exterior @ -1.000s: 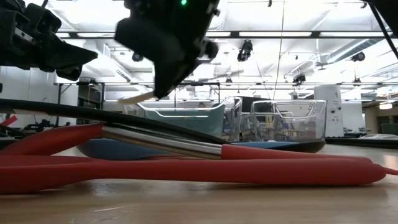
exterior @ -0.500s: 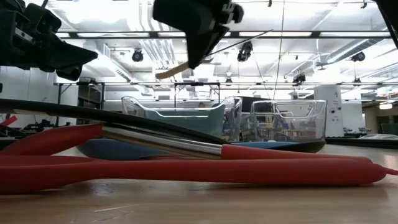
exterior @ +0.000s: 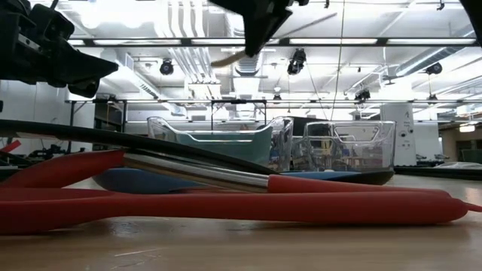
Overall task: Pick & Place Kitchen Items
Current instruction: Put the yellow knife into the right transparent bin
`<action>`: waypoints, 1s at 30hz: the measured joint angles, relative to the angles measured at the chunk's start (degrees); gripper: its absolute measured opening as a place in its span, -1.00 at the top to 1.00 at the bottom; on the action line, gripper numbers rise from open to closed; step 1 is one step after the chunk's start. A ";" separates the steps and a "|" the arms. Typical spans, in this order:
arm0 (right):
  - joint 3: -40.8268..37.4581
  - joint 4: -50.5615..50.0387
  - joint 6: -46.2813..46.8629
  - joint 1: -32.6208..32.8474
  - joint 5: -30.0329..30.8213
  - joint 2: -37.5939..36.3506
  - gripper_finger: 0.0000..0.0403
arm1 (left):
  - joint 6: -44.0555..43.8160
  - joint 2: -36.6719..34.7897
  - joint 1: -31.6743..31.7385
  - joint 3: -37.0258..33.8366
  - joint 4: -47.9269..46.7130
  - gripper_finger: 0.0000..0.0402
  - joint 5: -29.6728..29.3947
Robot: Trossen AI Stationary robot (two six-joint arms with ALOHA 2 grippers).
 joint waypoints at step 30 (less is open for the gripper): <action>-53.22 23.75 5.82 -16.49 4.00 -45.33 0.76 | -0.01 0.02 0.02 0.01 0.00 0.95 0.00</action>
